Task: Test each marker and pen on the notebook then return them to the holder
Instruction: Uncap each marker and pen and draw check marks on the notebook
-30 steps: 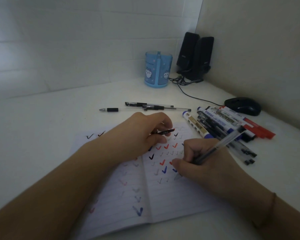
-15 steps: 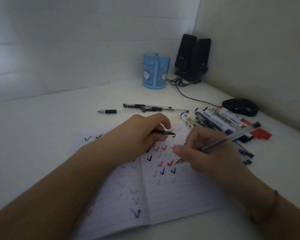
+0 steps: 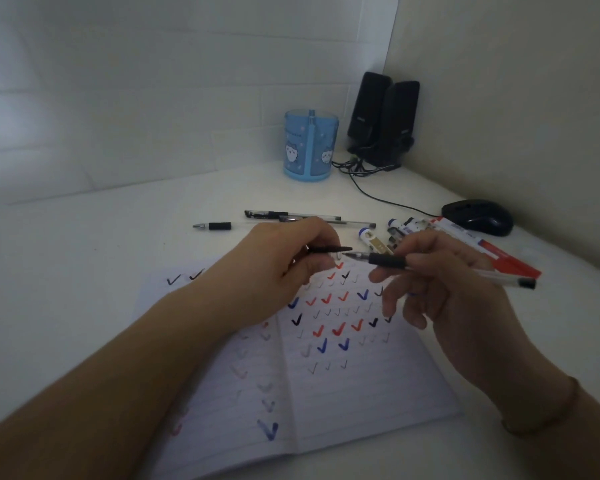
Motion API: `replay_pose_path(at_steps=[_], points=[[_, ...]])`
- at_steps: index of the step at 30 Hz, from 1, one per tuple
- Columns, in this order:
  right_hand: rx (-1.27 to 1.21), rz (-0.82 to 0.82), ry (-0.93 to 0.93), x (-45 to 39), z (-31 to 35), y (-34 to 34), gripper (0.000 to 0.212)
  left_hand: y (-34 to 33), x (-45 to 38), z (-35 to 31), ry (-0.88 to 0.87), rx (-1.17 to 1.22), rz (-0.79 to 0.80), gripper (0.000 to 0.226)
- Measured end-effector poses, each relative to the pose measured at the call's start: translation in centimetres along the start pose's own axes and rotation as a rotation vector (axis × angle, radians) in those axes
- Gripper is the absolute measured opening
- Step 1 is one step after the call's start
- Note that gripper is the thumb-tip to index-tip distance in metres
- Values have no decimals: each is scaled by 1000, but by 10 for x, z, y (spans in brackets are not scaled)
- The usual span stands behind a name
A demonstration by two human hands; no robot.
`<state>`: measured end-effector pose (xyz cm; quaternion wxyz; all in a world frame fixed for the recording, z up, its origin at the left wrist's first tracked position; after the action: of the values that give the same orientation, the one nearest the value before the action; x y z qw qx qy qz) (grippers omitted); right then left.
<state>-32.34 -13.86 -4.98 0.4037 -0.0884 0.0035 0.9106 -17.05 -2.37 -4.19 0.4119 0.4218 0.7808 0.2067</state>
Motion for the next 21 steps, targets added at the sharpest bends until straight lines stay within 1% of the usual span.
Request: replay_pose_path(at_steps=[5, 7, 9, 14, 16, 19, 21], points=[[25, 53, -6, 1, 1, -3, 9, 0, 0, -5, -92, -28, -29, 12], [62, 65, 1, 2, 2, -4, 15, 0, 1, -6, -122, -6, -61, 12], [79, 64, 20, 4, 3, -5, 20, 0, 2, -7, -99, 53, -81, 14], [100, 46, 73, 6, 3, -7, 20, -1, 2, -5, 19, 255, -101, 16], [105, 32, 78, 7, 3, -8, 20, -3, 2, -5, 38, 319, -99, 18], [90, 19, 94, 7, 0, -11, 17, -7, 0, -6, 34, 336, -117, 19], [39, 29, 94, 6, -1, -10, 10, -11, 0, -7, 36, 330, -113, 17]])
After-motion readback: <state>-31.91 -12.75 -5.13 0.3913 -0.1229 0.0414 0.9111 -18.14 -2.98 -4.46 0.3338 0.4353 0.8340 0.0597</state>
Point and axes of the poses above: each hand's wrist, its own x-axis away from the middle knuckle, its own y-axis out of the back of the hand, z = x × y, the point moved 3 cm from there along -x, towards the middle knuckle, and after that the axes turned 8 degrees about -z, right-handed, at the moved point
